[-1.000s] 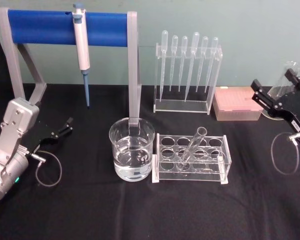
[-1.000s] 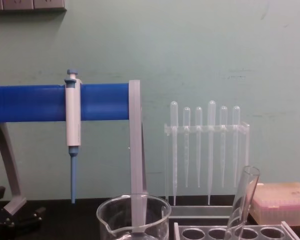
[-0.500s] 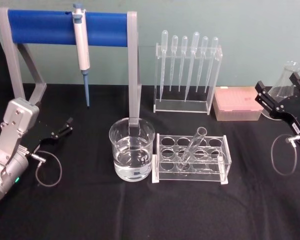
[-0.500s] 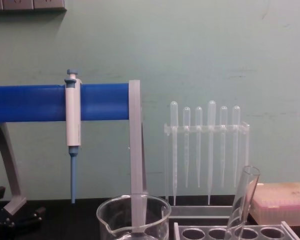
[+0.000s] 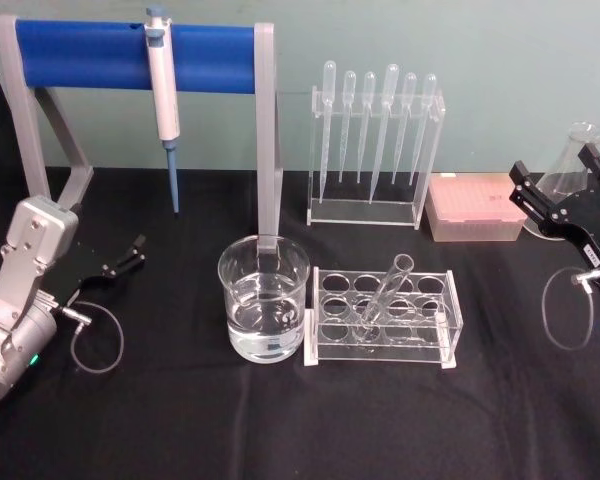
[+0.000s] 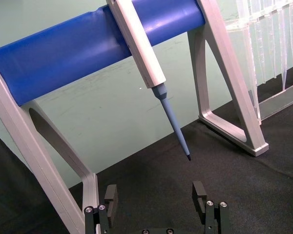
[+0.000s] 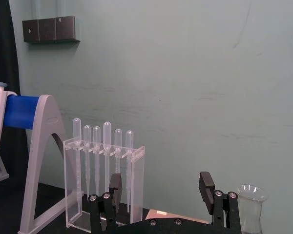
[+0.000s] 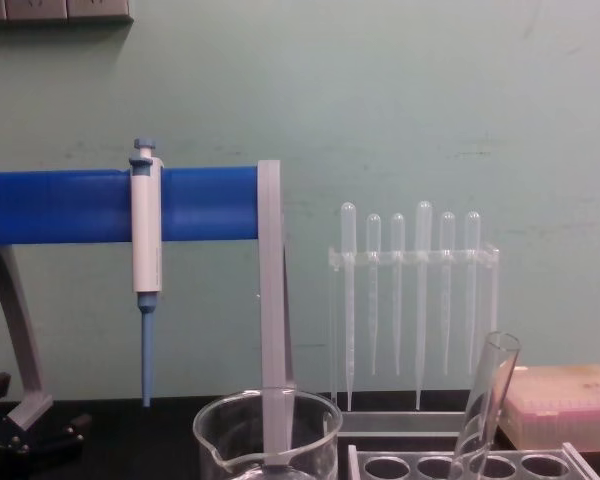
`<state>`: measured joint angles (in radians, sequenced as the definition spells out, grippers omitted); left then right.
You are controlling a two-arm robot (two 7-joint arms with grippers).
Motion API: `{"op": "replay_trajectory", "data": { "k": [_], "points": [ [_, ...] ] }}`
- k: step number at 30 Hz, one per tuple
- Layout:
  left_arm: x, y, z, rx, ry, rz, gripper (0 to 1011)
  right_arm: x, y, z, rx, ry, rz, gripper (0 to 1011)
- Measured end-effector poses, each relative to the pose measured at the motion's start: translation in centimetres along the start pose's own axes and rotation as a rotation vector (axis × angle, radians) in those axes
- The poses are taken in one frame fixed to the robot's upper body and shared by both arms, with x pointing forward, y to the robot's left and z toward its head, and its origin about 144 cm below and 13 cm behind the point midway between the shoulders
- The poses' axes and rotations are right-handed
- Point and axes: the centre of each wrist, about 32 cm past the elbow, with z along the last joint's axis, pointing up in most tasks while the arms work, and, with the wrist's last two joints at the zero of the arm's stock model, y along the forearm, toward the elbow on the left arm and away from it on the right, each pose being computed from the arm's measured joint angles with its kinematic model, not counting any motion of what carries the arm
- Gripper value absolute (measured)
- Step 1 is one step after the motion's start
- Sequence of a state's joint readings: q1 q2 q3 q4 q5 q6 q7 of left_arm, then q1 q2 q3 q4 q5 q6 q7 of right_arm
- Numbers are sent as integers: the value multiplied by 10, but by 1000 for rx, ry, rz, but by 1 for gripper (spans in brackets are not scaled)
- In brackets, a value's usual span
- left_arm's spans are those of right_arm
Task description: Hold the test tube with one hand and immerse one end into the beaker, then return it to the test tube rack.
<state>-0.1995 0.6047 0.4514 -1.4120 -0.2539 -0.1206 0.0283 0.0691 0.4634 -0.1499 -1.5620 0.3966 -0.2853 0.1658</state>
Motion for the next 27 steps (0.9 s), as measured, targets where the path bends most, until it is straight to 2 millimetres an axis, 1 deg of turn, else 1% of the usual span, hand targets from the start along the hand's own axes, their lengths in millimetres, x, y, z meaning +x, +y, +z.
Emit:
{"op": "replay_trajectory", "data": {
  "k": [27],
  "points": [
    [0,0,0,0,0,0,1000,0,0,1,-1,-1,0,1003]
  ]
}}
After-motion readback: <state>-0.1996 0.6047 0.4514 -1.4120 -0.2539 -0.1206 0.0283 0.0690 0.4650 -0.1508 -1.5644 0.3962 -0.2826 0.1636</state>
